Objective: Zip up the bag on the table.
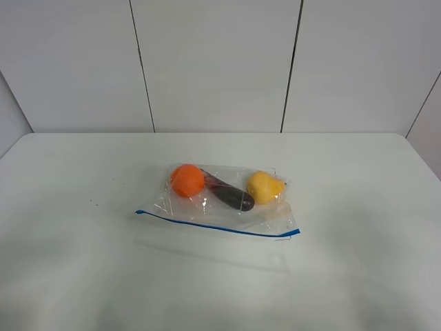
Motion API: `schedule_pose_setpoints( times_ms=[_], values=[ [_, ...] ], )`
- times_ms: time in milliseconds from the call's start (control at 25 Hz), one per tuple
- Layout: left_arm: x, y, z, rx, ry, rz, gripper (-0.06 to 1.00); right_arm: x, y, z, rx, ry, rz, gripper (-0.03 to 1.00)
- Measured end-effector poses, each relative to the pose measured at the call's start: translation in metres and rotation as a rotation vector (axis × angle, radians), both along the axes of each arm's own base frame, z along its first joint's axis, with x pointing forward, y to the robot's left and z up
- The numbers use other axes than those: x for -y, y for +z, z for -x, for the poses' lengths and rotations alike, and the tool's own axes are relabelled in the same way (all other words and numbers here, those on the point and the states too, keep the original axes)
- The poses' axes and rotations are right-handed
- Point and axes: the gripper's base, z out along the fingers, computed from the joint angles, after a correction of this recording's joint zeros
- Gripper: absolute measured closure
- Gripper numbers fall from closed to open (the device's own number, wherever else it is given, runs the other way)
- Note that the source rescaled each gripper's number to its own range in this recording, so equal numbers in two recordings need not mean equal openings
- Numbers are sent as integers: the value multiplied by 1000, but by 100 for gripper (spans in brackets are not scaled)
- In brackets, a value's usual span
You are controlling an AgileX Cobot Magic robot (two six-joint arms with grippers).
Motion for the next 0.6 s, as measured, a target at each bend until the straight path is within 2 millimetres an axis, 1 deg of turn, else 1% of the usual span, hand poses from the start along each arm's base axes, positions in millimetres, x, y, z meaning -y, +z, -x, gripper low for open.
schedule_pose_setpoints(
  times_ms=[600],
  values=[
    [0, 0, 0, 0, 0, 0, -5, 0, 0, 0, 0, 0, 0, -1]
  ],
)
